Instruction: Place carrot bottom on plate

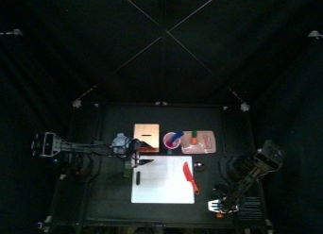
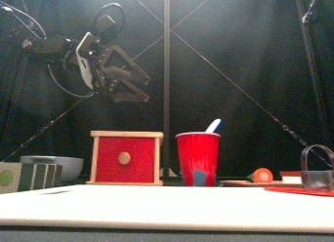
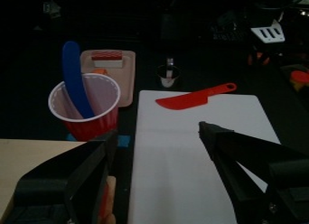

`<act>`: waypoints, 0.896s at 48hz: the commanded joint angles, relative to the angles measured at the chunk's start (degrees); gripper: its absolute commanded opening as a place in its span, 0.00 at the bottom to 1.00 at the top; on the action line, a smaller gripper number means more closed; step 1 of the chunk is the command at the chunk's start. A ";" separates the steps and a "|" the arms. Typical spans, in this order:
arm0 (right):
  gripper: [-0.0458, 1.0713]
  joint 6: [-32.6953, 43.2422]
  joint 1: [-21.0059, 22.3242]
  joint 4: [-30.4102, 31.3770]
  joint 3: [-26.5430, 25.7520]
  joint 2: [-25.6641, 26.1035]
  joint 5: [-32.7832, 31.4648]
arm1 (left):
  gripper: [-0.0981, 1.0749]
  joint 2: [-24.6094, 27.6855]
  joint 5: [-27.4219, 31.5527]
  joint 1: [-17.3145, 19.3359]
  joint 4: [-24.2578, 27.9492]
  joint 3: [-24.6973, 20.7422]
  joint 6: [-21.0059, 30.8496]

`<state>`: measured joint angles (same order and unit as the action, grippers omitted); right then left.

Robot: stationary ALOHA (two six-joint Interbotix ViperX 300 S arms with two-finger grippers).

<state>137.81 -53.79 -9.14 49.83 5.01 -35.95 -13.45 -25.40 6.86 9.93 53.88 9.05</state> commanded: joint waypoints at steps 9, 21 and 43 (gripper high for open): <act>0.71 -0.35 8.44 20.83 -1.93 6.15 -3.52 | 0.96 -0.70 -0.35 0.00 0.00 -1.41 -0.09; 0.71 -1.32 17.93 42.89 0.00 14.77 -5.71 | 0.96 -0.79 -0.09 0.00 -0.18 -1.41 0.00; 0.70 -24.43 55.02 57.66 8.35 20.39 0.18 | 0.96 -0.18 0.00 0.26 -0.26 -1.93 0.00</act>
<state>116.46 -3.96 48.60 58.18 25.31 -38.32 -13.36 -25.22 6.94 9.84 53.26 9.05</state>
